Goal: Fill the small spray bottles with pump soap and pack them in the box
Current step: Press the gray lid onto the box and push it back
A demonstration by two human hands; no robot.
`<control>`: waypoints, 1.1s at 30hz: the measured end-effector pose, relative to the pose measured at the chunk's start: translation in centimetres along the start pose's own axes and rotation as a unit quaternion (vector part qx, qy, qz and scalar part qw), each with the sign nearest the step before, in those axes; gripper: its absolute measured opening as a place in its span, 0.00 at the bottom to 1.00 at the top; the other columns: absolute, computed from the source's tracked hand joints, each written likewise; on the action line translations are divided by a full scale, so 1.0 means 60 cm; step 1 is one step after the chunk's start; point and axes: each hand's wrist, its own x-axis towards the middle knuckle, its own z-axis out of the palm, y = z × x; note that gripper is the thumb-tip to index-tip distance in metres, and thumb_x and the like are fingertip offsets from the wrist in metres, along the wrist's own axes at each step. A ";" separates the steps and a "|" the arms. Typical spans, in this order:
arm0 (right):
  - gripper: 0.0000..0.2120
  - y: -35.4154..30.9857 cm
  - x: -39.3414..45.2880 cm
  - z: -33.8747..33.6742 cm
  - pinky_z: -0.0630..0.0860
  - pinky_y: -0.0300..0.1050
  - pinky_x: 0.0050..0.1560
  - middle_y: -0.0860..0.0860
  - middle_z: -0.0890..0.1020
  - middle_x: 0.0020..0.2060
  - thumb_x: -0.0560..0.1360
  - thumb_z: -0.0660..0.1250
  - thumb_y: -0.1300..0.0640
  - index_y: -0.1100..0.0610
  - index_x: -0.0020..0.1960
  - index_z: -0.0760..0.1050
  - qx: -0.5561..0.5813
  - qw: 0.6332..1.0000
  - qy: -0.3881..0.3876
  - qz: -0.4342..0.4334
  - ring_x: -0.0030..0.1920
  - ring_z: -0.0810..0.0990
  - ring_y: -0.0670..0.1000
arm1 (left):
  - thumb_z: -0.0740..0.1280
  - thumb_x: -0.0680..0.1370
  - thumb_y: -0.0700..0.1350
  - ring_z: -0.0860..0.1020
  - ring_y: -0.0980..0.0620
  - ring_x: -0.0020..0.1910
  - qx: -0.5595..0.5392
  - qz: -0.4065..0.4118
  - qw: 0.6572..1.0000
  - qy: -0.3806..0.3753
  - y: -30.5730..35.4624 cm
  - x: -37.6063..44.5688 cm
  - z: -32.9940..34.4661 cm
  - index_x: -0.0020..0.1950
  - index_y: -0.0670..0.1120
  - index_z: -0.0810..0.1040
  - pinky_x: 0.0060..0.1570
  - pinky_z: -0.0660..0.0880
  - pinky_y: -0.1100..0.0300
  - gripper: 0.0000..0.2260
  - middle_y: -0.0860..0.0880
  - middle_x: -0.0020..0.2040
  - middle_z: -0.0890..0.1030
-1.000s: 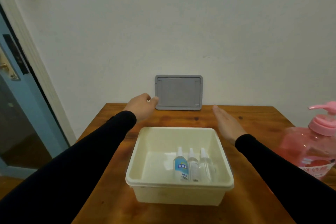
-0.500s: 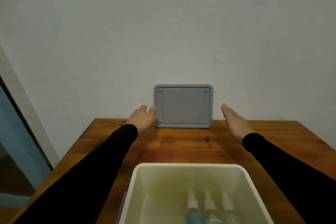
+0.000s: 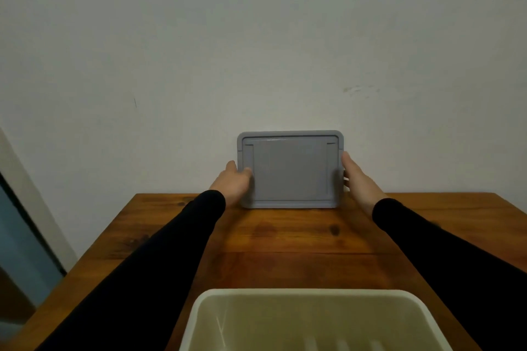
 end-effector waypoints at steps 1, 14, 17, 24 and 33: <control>0.36 -0.002 0.004 0.003 0.56 0.57 0.72 0.50 0.63 0.73 0.74 0.45 0.29 0.47 0.75 0.56 0.016 1.000 -0.005 0.004 0.72 0.63 0.52 | 0.55 0.82 0.51 0.66 0.42 0.68 -0.020 0.003 1.000 -0.010 0.000 0.001 0.002 0.75 0.44 0.54 0.62 0.64 0.52 0.24 0.42 0.74 0.63; 0.24 -0.067 -0.054 -0.033 0.67 0.49 0.64 0.45 0.74 0.57 0.77 0.48 0.34 0.44 0.65 0.69 0.076 0.995 0.009 -0.057 0.58 0.73 0.48 | 0.57 0.82 0.50 0.70 0.52 0.54 -0.116 0.056 0.992 0.009 0.060 -0.059 -0.037 0.72 0.46 0.61 0.50 0.68 0.59 0.20 0.49 0.62 0.71; 0.14 -0.098 -0.102 -0.049 0.70 0.46 0.58 0.42 0.76 0.50 0.78 0.50 0.37 0.40 0.52 0.72 0.088 0.992 0.014 -0.084 0.52 0.76 0.44 | 0.57 0.81 0.49 0.73 0.54 0.48 -0.133 0.079 0.988 0.019 0.092 -0.102 -0.058 0.67 0.48 0.65 0.42 0.70 0.62 0.15 0.51 0.55 0.73; 0.14 -0.155 -0.232 -0.076 0.69 0.45 0.56 0.46 0.76 0.50 0.80 0.50 0.43 0.46 0.51 0.72 0.063 0.984 0.059 -0.154 0.55 0.74 0.49 | 0.57 0.79 0.50 0.76 0.53 0.44 -0.119 0.103 0.986 0.057 0.145 -0.230 -0.109 0.54 0.49 0.71 0.36 0.70 0.59 0.08 0.53 0.47 0.76; 0.27 -0.149 -0.398 -0.079 0.59 0.47 0.69 0.48 0.66 0.70 0.78 0.51 0.38 0.53 0.71 0.62 0.084 0.984 0.023 -0.153 0.69 0.64 0.47 | 0.57 0.79 0.50 0.75 0.51 0.42 -0.159 0.091 0.977 0.111 0.133 -0.405 -0.132 0.48 0.49 0.75 0.39 0.72 0.55 0.09 0.50 0.45 0.77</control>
